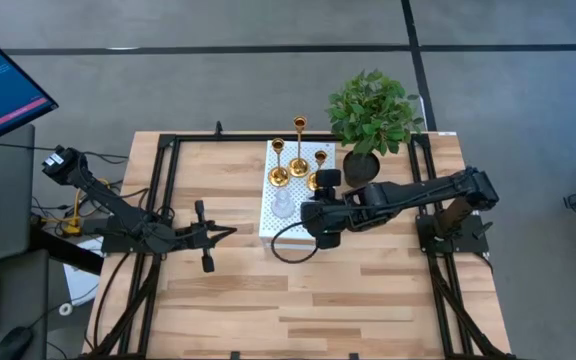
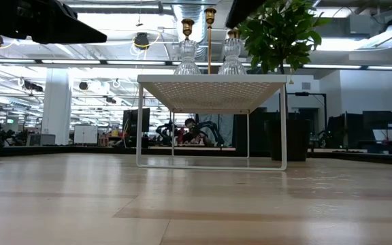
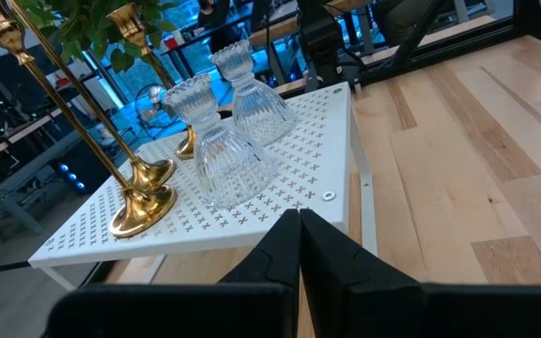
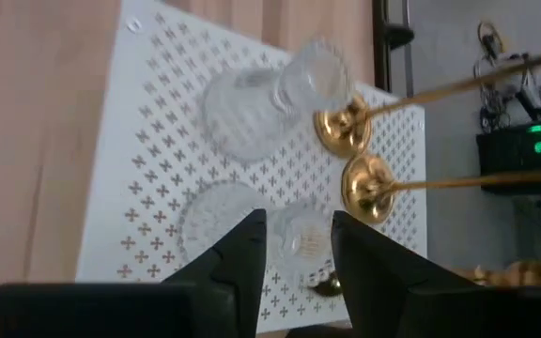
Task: Pick & Place candle stick holders
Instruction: Return to Home Position
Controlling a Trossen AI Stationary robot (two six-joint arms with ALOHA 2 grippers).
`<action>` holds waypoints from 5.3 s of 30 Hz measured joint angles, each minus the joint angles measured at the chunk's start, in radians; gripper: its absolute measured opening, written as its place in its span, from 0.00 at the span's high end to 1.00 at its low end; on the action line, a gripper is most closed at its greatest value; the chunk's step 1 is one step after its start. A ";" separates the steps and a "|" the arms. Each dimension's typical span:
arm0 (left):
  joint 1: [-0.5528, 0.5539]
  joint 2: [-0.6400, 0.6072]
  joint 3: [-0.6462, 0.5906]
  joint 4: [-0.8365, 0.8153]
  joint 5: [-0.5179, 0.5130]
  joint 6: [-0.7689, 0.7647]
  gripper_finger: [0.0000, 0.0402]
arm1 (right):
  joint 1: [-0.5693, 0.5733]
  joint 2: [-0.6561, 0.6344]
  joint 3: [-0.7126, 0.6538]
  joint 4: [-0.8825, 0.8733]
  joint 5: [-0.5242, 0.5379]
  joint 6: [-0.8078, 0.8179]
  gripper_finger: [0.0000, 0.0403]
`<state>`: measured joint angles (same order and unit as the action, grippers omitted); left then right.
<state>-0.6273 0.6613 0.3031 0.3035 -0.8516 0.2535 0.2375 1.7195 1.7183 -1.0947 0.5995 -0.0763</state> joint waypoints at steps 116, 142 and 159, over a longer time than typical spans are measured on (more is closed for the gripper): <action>0.000 0.000 0.000 0.002 0.000 -0.004 0.98 | -0.208 -1.662 -1.389 0.909 -0.625 -0.020 1.00; 0.000 0.000 0.000 0.002 0.000 -0.004 0.98 | -0.207 -1.717 -1.693 1.067 -0.622 0.041 1.00; 0.000 0.000 0.000 0.003 0.000 -0.005 0.98 | -0.208 -1.711 -1.703 1.086 -0.602 0.043 1.00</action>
<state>-0.6271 0.6609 0.3027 0.3064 -0.8520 0.2484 0.0299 0.0086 0.0154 -0.0086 -0.0021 -0.0330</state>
